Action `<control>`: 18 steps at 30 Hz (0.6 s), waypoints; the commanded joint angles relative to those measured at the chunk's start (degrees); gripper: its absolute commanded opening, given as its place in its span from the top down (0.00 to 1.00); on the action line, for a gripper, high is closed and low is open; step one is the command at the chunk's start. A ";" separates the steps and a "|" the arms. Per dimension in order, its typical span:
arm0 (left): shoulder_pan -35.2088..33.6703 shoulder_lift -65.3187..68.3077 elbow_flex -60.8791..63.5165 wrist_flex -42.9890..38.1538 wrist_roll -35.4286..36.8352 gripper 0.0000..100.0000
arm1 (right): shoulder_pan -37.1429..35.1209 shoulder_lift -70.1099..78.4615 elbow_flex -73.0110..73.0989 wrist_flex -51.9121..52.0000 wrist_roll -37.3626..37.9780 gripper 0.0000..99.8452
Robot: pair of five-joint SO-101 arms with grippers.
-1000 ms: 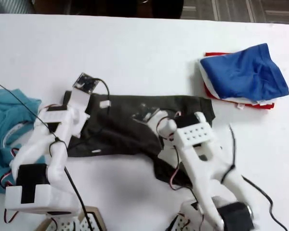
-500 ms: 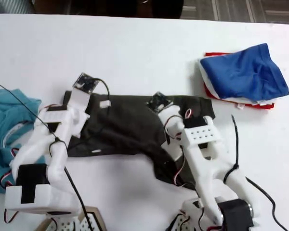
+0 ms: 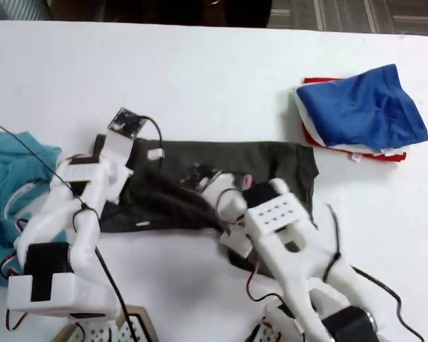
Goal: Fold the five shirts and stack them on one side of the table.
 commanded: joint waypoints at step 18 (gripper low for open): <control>8.62 23.74 -44.09 33.76 10.81 0.98 | 26.51 16.48 -18.29 -18.33 -8.44 0.98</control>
